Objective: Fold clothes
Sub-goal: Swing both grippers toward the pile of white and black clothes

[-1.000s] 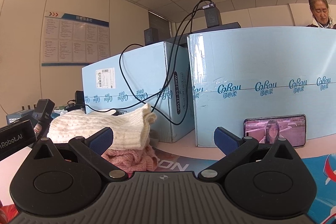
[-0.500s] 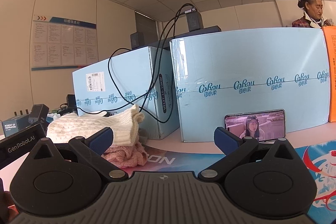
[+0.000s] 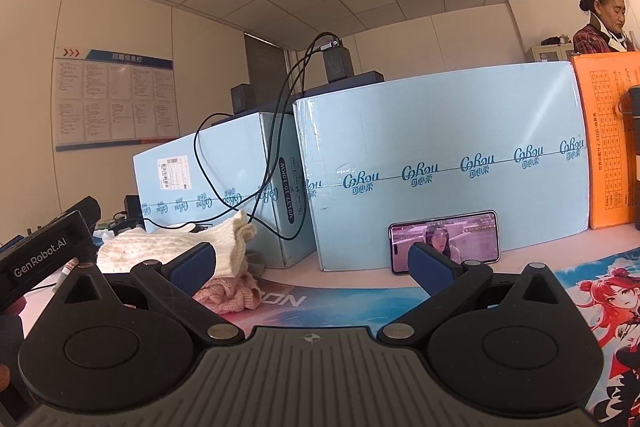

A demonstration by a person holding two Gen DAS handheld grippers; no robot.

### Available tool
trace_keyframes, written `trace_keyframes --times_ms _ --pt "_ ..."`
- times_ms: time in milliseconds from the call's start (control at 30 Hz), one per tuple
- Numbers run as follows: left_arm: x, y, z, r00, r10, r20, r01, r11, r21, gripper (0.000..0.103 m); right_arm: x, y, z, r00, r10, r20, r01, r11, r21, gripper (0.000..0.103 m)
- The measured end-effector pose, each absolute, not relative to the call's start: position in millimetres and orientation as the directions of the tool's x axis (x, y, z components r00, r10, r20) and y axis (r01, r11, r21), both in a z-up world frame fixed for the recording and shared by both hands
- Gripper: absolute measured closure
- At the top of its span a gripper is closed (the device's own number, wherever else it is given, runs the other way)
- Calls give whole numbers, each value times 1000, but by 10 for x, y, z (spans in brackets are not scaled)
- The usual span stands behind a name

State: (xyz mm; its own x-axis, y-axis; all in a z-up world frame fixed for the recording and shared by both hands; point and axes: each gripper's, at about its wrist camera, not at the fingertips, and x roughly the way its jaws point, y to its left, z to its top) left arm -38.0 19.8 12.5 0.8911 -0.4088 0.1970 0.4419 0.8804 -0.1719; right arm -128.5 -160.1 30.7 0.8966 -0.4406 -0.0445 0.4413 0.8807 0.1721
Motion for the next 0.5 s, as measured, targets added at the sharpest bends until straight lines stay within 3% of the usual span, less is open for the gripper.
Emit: trace_keyframes --times_ms 267,500 --pt "-544 -95 175 787 -611 83 615 771 -163 0 -1760 -1772 298 862 -504 -58 507 851 138 0" --pt "-672 -630 49 610 -781 -132 770 624 -135 0 -2263 -2113 263 774 -623 -113 633 768 98 0"
